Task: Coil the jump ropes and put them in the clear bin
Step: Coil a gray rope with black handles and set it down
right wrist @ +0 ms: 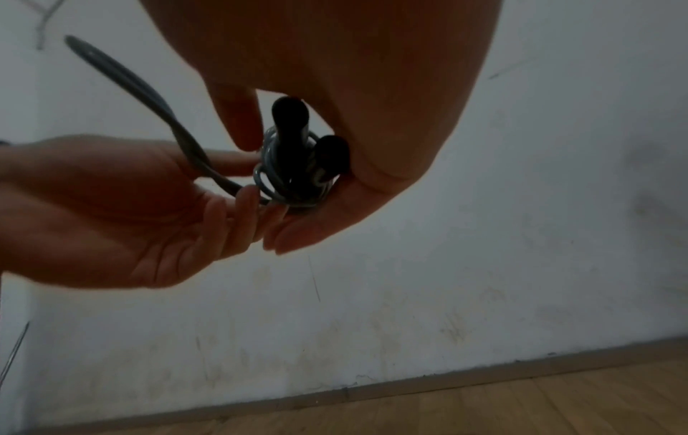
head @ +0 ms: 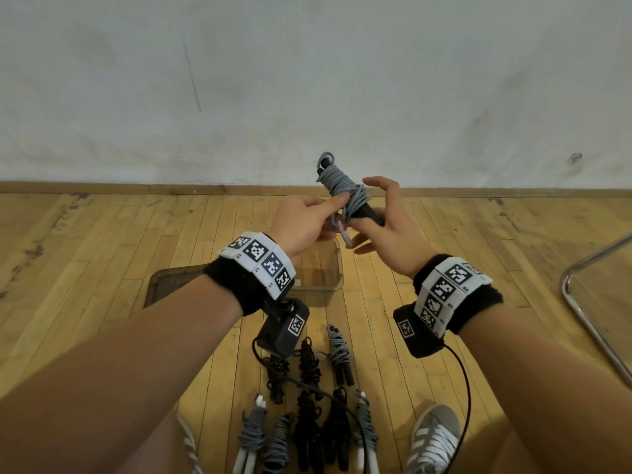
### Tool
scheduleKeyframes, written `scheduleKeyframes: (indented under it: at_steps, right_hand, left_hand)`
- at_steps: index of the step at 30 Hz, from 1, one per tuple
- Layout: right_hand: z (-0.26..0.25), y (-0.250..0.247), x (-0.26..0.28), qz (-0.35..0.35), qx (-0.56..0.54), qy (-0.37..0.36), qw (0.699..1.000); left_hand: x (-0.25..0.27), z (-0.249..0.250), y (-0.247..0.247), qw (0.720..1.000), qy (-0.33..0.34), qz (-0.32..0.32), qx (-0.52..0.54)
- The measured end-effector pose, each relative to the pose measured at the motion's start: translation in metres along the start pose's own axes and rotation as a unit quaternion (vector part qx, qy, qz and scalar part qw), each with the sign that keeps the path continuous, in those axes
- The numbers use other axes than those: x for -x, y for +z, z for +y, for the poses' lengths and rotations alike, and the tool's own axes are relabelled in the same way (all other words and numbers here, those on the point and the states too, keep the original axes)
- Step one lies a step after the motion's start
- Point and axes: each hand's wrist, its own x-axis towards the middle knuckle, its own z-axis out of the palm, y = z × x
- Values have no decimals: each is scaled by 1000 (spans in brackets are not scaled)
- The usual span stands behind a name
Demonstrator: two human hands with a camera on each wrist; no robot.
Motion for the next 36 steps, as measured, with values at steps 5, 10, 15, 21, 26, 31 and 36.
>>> scheduleKeyframes:
  at_steps: [5,10,15,21,26,31,36]
  right_hand:
    - [-4,1,-1,-11,-82,52,995]
    - [-2,4,-2,0,-79,39,996]
    - [0,2,-5,24,-29,-1,999]
    - [2,1,-4,53,-10,-17,998]
    - [3,-1,-8,70,1,18,997]
    - [0,-4,-9,86,-65,41,993]
    - [-3,-9,-5,65,-96,55,992]
  left_hand:
    - [-1,-2,1,1000,4,21,0]
    - [-2,-1,1,999,-6,47,12]
    - [-2,1,2,998,-13,58,6]
    - [4,6,6,995,38,54,-79]
    - [10,8,7,998,49,17,-40]
    - [14,10,7,997,71,-18,-22]
    - [14,9,5,994,94,-29,-52]
